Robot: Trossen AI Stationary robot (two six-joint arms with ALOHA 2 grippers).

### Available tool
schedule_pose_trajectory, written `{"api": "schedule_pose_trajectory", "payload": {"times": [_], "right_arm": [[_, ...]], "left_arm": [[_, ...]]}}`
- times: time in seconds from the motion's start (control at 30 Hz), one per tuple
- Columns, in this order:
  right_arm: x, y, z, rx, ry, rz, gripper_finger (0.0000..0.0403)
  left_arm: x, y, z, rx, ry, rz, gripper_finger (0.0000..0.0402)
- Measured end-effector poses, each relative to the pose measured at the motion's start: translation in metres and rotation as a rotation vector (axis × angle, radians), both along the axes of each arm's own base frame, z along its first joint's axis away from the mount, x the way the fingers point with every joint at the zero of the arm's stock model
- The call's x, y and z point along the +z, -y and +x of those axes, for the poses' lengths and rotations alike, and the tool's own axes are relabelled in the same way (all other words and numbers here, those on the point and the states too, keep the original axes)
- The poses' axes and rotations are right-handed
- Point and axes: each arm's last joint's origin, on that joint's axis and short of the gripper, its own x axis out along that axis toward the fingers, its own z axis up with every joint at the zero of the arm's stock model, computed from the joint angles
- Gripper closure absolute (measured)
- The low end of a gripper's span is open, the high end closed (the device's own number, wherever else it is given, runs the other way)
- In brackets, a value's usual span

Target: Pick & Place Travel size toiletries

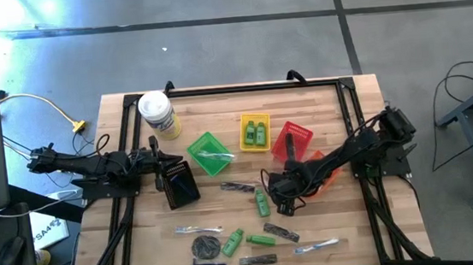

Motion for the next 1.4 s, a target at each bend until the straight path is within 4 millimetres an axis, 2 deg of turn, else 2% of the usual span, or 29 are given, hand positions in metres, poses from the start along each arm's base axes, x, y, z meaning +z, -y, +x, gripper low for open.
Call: {"api": "schedule_pose_trajectory", "payload": {"times": [0.13,0.43,0.63,0.77,0.9,1.0,1.17,1.3,1.4], "right_arm": [[-0.001,0.0,0.0,0.005,-0.005,0.009,0.0248],[-0.02,-0.001,0.005,0.005,-0.051,0.011,0.0302],[-0.015,-0.001,0.006,0.009,-0.027,0.027,0.0379],[-0.004,-0.001,0.004,0.029,0.006,0.037,0.0379],[0.014,0.0,0.001,0.032,0.069,0.04,0.0371],[0.034,0.003,-0.004,0.061,0.132,0.022,0.0381],[0.078,0.008,-0.018,0.177,0.33,-0.025,0.0385],[0.113,0.021,-0.037,0.23,0.539,-0.03,0.0367],[0.129,0.031,-0.058,0.263,0.707,-0.02,0.037]], "left_arm": [[0.0,0.0,0.0,0.0,0.0,0.001,0.0401],[0.0,0.0,0.0,0.0,0.001,0.0,0.0401],[0.0,0.0,0.0,0.0,0.0,0.0,0.0401],[0.0,0.0,0.0,0.0,0.0,-0.001,0.0401],[0.0,0.0,0.0,0.0,0.0,-0.001,0.0402],[0.0,0.0,0.0,0.0,0.0,-0.001,0.0401],[0.0,0.0,0.0,0.0,-0.001,-0.001,0.0401],[0.0,0.0,0.0,0.0,-0.001,-0.001,0.0401],[0.0,0.0,0.0,0.0,-0.001,-0.001,0.0401]]}}
